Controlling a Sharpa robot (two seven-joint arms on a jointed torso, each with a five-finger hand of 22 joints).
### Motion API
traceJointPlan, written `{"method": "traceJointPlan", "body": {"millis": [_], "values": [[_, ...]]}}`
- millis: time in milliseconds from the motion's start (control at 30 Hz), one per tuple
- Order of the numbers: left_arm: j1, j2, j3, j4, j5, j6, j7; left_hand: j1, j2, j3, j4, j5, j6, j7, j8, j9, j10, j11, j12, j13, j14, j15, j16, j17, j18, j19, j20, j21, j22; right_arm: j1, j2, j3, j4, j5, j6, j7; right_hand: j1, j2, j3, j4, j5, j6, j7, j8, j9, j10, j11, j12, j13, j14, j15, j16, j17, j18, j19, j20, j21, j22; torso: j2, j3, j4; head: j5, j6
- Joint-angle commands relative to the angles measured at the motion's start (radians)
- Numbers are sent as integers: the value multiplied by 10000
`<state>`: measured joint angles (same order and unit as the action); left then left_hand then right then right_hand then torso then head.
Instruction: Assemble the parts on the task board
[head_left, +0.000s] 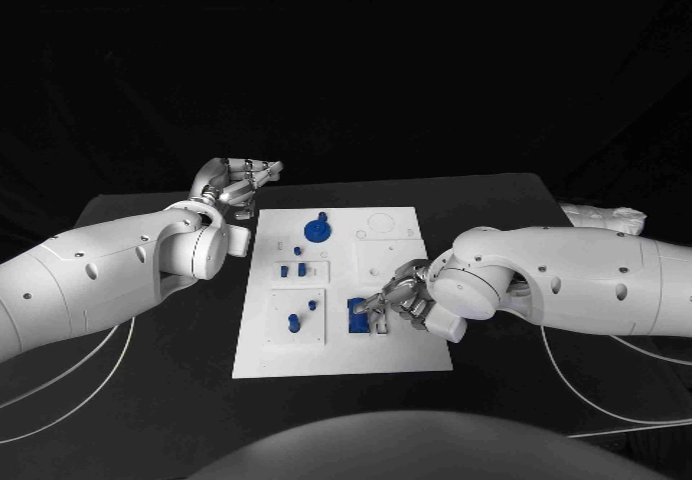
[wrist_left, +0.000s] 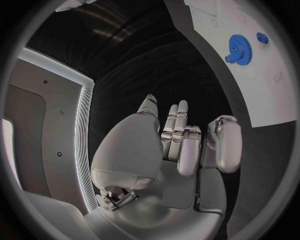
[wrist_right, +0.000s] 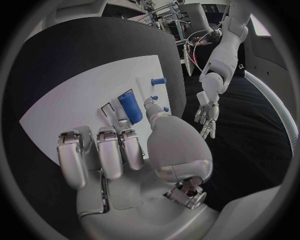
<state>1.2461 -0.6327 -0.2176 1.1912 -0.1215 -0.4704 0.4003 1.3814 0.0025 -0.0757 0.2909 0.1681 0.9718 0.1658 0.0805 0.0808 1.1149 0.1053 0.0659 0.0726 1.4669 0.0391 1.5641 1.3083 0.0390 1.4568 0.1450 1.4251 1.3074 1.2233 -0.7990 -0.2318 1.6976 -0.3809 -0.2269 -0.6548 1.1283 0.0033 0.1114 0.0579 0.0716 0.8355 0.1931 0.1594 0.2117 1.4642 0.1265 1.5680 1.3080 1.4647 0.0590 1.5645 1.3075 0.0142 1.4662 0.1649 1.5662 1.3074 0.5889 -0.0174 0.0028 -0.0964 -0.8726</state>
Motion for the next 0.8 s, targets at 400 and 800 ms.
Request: {"method": "traceJointPlan", "body": {"millis": [400, 800], "values": [[7, 22, 7, -4, -37, 175, 45, 14, 82, -32, 3, 51, -62, -29, -17, 16, -62, 25, 19, 7, 978, 39, 2, 2509, -30, 7, 32, -50, 2161, 33, -675, -14, 833, -1501, -861, 972, 264, 389, -736, -175, -60, -1258, -641, 5060, 5034, 1066, -640, 28, 2628, 1061, -544, 63, 2633, -142, 1046, -501, 46, 2634, 1, -1, -2, -9, 0], [7, 37, 6, -27, -38, 146, 26, 14, 82, -32, 3, 51, -62, -29, -17, 16, -62, 25, 19, 7, 978, 39, 2, 2509, -30, 7, 32, -50, 2161, 467, -2378, -19, 1948, -2257, -1058, 1298, 318, 456, -825, -137, 239, -1637, -651, 5346, 5613, 1066, -646, 28, 2628, 1061, -599, 63, 2633, -142, 1046, -542, 46, 2634, -22, -24, -5, -151, 0]]}}
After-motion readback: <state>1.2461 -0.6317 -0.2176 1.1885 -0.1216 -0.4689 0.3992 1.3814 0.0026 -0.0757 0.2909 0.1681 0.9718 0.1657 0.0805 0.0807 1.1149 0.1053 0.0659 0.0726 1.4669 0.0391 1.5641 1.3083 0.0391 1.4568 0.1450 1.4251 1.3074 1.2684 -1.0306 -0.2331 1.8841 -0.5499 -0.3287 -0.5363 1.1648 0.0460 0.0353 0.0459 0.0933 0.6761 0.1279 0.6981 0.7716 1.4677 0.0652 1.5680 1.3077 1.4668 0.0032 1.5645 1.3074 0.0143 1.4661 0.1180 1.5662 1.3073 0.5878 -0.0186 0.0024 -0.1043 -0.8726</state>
